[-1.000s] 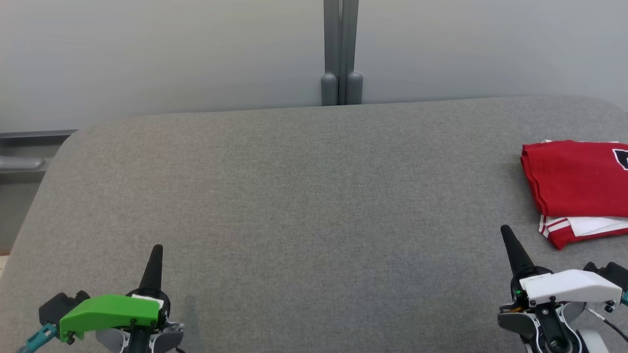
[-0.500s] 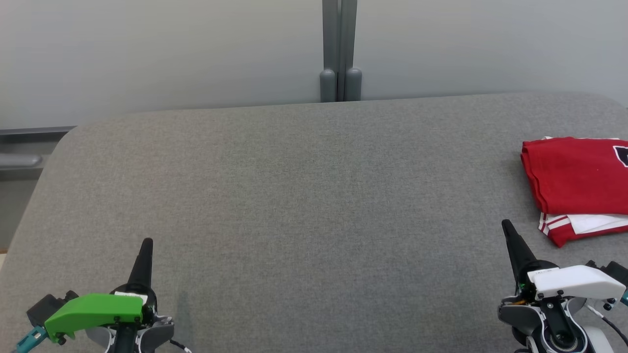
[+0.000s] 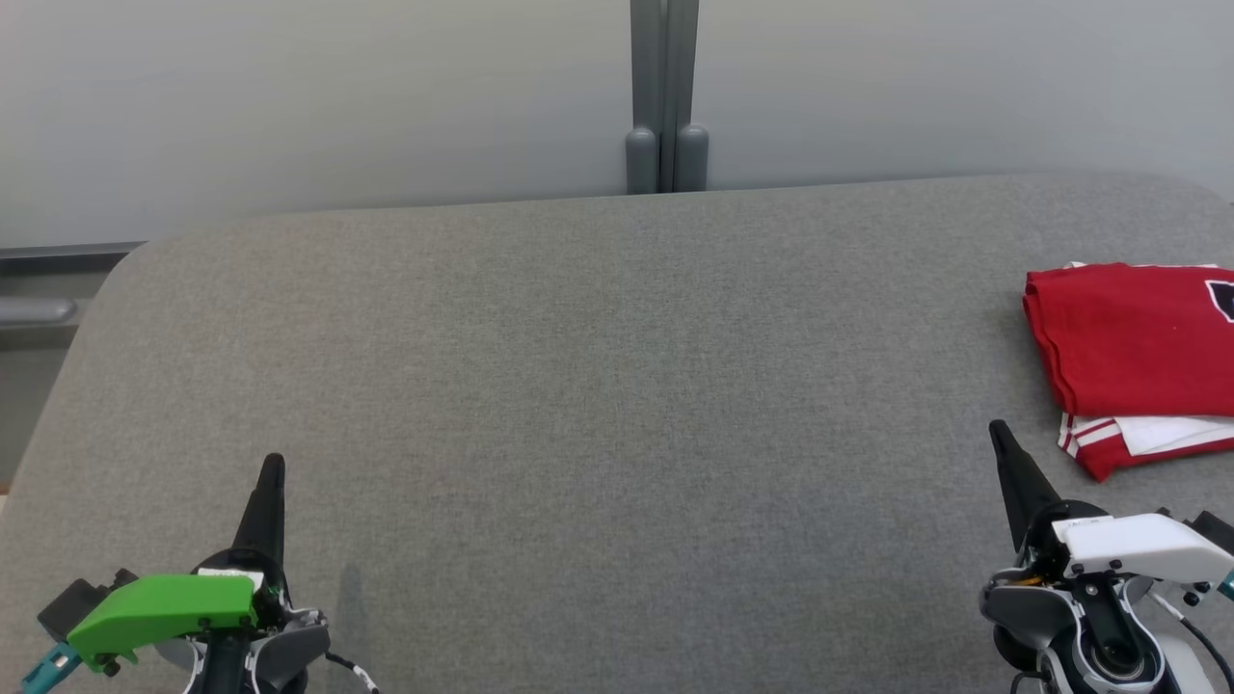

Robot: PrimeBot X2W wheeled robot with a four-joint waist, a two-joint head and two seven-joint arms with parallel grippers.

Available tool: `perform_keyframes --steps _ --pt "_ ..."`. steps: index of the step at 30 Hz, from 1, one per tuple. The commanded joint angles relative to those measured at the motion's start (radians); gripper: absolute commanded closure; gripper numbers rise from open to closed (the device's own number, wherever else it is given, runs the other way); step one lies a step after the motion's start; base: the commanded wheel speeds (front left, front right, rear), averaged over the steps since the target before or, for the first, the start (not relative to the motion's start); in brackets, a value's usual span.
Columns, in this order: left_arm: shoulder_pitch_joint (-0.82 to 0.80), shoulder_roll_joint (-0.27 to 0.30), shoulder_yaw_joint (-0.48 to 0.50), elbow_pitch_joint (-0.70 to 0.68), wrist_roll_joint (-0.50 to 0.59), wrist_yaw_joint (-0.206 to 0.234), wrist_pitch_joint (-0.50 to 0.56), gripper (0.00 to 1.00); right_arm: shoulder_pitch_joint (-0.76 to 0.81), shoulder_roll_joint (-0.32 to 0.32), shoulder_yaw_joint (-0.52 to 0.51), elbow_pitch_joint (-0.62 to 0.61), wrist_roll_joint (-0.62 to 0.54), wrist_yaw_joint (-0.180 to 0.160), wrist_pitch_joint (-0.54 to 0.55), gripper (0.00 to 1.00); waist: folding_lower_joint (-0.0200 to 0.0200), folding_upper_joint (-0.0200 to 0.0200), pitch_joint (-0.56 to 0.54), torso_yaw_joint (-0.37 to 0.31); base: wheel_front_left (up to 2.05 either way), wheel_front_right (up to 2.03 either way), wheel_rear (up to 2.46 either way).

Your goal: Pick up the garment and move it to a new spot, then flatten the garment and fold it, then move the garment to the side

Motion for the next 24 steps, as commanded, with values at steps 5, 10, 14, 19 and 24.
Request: perform_keyframes --steps 5,10,14,19,24 --pt "-0.019 -0.005 0.022 -0.006 -0.039 -0.020 0.011 1.00 -0.020 -0.005 -0.006 0.004 0.048 0.000 0.010 1.00 0.0000 0.0000 0.004 -0.001 0.00 0.00 0.00" --pt "-0.022 -0.008 0.036 -0.006 -0.065 -0.028 0.020 1.00 -0.023 -0.005 -0.009 0.007 0.081 0.000 0.016 1.00 0.0000 0.0000 0.008 -0.003 0.00 0.00 0.00" --pt "-0.023 -0.012 0.048 -0.006 -0.085 -0.036 0.027 1.00 -0.025 -0.005 -0.011 0.009 0.109 0.000 0.020 1.00 0.0000 0.0000 0.011 -0.004 0.00 0.00 0.00" --pt "-0.021 -0.012 0.049 -0.006 -0.087 -0.036 0.028 1.00 -0.025 -0.005 -0.012 0.010 0.114 0.000 0.021 1.00 0.0000 0.0000 0.012 -0.004 0.00 0.00 0.00" --pt "-0.021 -0.013 0.049 -0.006 -0.086 -0.036 0.028 1.00 -0.025 -0.005 -0.012 0.010 0.113 0.000 0.021 1.00 0.0000 0.0000 0.012 -0.004 0.00 0.00 0.00"
